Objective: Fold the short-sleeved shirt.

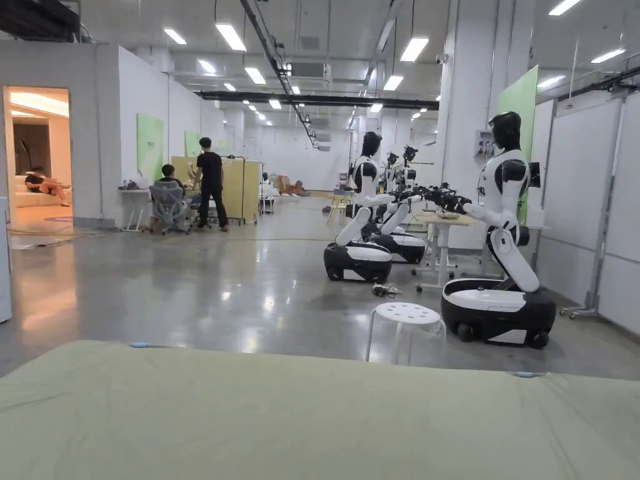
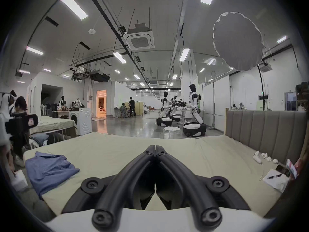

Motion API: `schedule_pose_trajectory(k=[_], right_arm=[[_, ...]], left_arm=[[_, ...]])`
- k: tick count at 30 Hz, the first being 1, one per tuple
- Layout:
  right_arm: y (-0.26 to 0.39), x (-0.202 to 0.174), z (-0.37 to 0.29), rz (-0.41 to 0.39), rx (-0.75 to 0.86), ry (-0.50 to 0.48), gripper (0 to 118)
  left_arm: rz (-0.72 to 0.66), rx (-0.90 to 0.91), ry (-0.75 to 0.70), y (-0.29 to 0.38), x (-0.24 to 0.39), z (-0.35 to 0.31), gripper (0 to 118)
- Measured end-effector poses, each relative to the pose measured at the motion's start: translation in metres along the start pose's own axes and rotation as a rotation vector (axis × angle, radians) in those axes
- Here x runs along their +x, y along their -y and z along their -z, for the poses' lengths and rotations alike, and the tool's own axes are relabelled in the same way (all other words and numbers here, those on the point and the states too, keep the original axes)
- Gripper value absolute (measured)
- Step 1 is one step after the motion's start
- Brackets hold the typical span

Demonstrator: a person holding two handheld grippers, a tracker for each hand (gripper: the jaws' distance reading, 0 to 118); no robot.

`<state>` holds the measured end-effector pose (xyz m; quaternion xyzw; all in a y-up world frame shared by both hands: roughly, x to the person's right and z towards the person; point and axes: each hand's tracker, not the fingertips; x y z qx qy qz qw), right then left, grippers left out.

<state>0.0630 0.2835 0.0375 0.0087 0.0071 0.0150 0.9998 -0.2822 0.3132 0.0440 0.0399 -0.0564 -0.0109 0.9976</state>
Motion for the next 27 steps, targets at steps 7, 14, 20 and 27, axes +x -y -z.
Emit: schedule_pose_trajectory(k=[7, 14, 20, 27], right_arm=[[0.005, 0.006, -0.002, 0.038, -0.02, -0.001, 0], [0.008, 0.0, -0.001, -0.036, -0.034, 0.019, 0], [0.012, -0.004, -0.002, -0.08, -0.046, 0.039, 0], [0.007, -0.008, 0.001, -0.107, -0.038, 0.021, 0]], left_arm=[[-0.017, -0.015, -0.001, 0.002, -0.006, -0.001, 2], [-0.022, -0.029, 0.002, 0.003, -0.011, 0.0, 2], [-0.048, -0.045, -0.008, 0.006, -0.018, -0.001, 2], [-0.046, -0.061, -0.016, 0.004, -0.02, 0.002, 2]])
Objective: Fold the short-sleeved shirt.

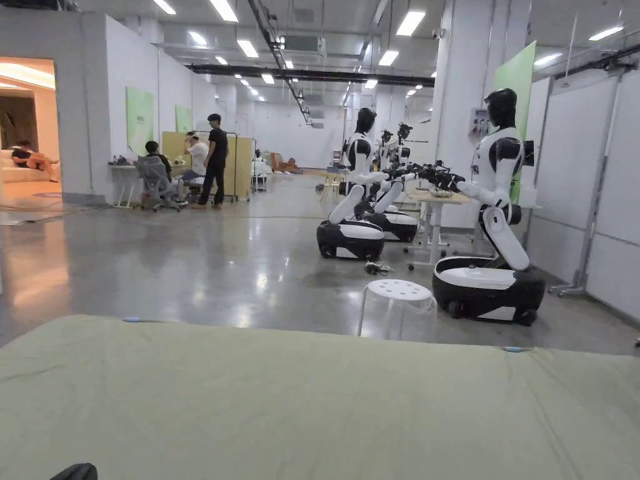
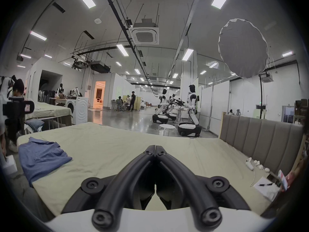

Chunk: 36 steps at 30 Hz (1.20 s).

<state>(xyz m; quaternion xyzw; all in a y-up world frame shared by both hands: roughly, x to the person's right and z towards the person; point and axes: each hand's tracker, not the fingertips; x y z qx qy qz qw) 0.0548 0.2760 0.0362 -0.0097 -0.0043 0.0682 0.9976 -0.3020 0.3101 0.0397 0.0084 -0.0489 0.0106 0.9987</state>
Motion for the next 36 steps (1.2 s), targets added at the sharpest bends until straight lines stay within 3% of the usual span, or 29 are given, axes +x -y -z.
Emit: schedule_pose_trajectory(k=[2, 4, 6, 7, 9, 11, 13, 15, 16, 17, 18, 19, 21, 23, 26, 28, 30, 32, 36], right_arm=[[-0.004, -0.007, 0.0, -0.169, 0.016, 0.048, 0], [-0.008, -0.014, 0.0, -0.325, 0.031, 0.05, 0], [-0.011, -0.019, 0.002, -0.527, 0.046, 0.028, 0], [-0.011, -0.022, 0.003, -0.652, 0.051, 0.03, 0], [-0.001, -0.029, 0.006, -1.01, 0.057, 0.016, 0], [0.02, -0.032, 0.004, -1.336, 0.082, -0.028, 0], [0.049, -0.029, -0.002, -1.657, 0.099, -0.137, 0], [0.074, -0.024, -0.008, -1.96, 0.049, -0.302, 0], [0.082, -0.025, -0.009, -2.025, 0.065, -0.304, 0], [0.089, -0.026, -0.01, -2.033, 0.074, -0.31, 0], [0.084, -0.017, -0.008, -1.922, 0.04, -0.355, 0], [0.079, -0.021, -0.006, -1.807, 0.0, -0.332, 0], [0.065, -0.021, 0.002, -1.549, -0.022, -0.191, 0], [0.041, -0.019, 0.01, -1.163, -0.083, -0.09, 0], [0.018, 0.0, 0.013, -0.48, -0.077, 0.01, 0], [0.018, 0.015, 0.015, -0.134, -0.119, 0.004, 0], [0.023, 0.021, 0.016, -0.005, -0.135, 0.011, 0], [0.026, 0.024, 0.019, 0.067, -0.157, 0.005, 0], [0.027, 0.017, 0.02, 0.021, -0.15, 0.007, 0]], left_arm=[[0.048, 0.011, -0.006, -0.004, 0.003, 0.0, 2], [0.216, 0.036, -0.038, -0.006, 0.015, 0.0, 2], [0.566, 0.021, -0.075, 0.001, 0.036, 0.007, 2], [0.752, 0.032, -0.104, 0.012, 0.043, 0.01, 2], [1.112, -0.008, -0.082, 0.037, 0.05, 0.017, 2], [1.369, -0.047, -0.019, 0.061, 0.051, 0.019, 2], [1.583, -0.097, 0.103, 0.086, 0.049, 0.012, 2], [1.689, -0.1, 0.205, 0.101, 0.049, 0.004, 2], [1.708, -0.14, 0.262, 0.105, 0.05, 0.001, 2], [1.719, -0.147, 0.268, 0.108, 0.053, 0.0, 2], [1.685, -0.13, 0.233, 0.105, 0.056, 0.0, 2], [1.607, -0.133, 0.234, 0.098, 0.059, 0.0, 2], [1.28, -0.167, 0.16, 0.069, 0.064, 0.009, 2], [0.909, -0.164, 0.101, 0.043, 0.038, 0.019, 2], [0.359, -0.146, 0.14, 0.018, 0.009, 0.021, 2], [0.185, -0.081, 0.112, 0.024, 0.0, 0.016, 2], [0.08, -0.093, 0.098, 0.024, -0.004, 0.018, 2], [-0.027, -0.103, 0.131, 0.029, -0.008, 0.02, 2], [-0.117, -0.095, 0.123, 0.027, -0.011, 0.024, 2]])
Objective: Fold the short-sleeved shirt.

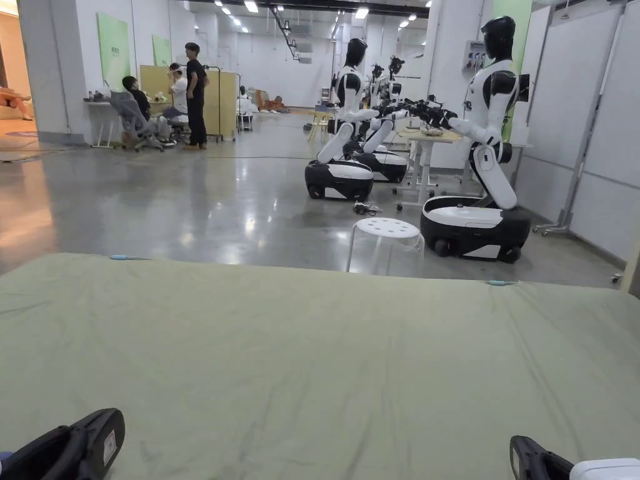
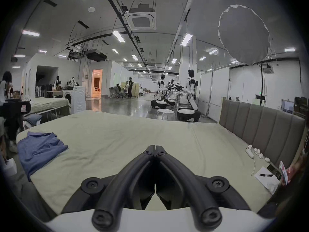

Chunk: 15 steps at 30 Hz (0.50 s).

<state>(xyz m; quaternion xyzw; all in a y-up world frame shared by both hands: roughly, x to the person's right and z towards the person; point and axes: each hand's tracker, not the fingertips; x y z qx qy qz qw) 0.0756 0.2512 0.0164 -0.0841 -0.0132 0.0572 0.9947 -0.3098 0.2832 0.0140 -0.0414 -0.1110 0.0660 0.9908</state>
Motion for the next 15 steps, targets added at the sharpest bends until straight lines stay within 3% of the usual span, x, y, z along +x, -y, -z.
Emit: schedule_pose_trajectory(k=[15], right_arm=[[0.001, -0.01, 0.017, 0.032, -0.038, -0.003, 0]], left_arm=[[0.06, -0.039, -0.019, 0.008, 0.023, 0.015, 2]])
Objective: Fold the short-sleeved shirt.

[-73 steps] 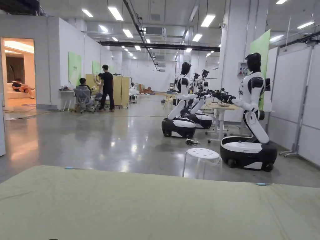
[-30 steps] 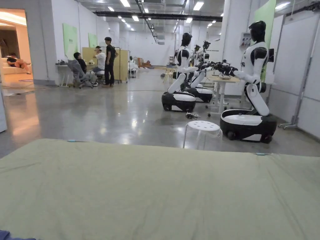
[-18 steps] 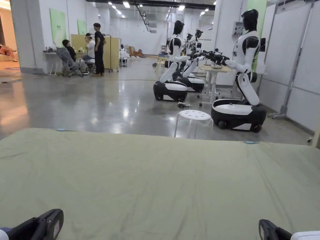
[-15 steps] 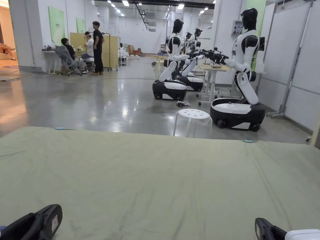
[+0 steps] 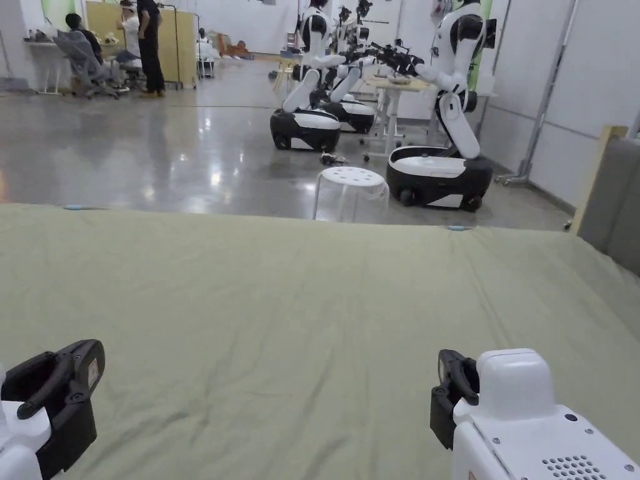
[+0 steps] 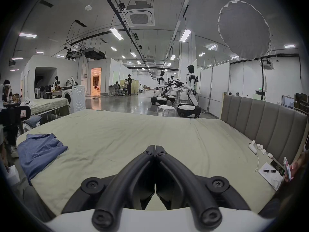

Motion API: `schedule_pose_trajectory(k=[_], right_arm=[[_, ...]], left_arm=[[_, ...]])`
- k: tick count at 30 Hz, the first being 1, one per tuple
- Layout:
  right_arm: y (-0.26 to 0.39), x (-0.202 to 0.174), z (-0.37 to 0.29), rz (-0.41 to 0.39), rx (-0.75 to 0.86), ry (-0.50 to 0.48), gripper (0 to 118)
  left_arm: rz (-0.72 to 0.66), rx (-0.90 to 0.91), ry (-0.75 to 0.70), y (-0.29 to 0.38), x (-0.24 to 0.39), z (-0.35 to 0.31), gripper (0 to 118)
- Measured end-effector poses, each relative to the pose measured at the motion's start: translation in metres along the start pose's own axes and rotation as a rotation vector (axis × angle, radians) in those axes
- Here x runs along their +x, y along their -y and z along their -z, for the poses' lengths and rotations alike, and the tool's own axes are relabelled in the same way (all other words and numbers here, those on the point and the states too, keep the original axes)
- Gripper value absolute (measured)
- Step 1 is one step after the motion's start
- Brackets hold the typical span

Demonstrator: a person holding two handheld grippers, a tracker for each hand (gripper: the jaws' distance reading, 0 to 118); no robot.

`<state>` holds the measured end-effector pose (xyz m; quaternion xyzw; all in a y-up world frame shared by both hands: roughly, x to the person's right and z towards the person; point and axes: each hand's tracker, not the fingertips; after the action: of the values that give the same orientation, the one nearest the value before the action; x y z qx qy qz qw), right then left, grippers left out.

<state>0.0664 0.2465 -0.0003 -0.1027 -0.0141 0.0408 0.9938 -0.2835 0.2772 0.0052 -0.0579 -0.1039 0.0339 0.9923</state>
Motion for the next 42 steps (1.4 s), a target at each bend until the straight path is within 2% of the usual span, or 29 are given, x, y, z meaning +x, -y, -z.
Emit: schedule_pose_trajectory(k=[12, 16, 24, 30, 33, 41, 42], right_arm=[[-0.001, -0.005, 0.002, 0.007, -0.012, -0.014, 0], [-0.01, -0.034, 0.011, -0.027, 0.014, -0.114, 0], [-0.023, -0.123, 0.026, -0.002, 0.042, -0.391, 0], [-0.02, -0.172, 0.032, -0.085, 0.018, -0.447, 0], [-0.017, -0.187, 0.037, -0.095, -0.008, -0.465, 0], [-0.007, -0.199, 0.039, -0.107, -0.049, -0.503, 0], [-0.005, -0.196, 0.039, -0.105, -0.054, -0.513, 0]], left_arm=[[0.019, 0.012, -0.015, -0.006, -0.004, -0.004, 2], [0.023, 0.042, -0.101, -0.01, -0.022, -0.029, 2], [0.021, 0.017, -0.324, -0.012, -0.078, -0.084, 2], [-0.011, -0.029, -0.417, -0.003, -0.107, -0.094, 2], [-0.031, -0.042, -0.426, 0.003, -0.116, -0.096, 2], [-0.049, -0.122, -0.422, 0.014, -0.147, -0.095, 3], [-0.047, -0.168, -0.395, 0.015, -0.155, -0.09, 10]])
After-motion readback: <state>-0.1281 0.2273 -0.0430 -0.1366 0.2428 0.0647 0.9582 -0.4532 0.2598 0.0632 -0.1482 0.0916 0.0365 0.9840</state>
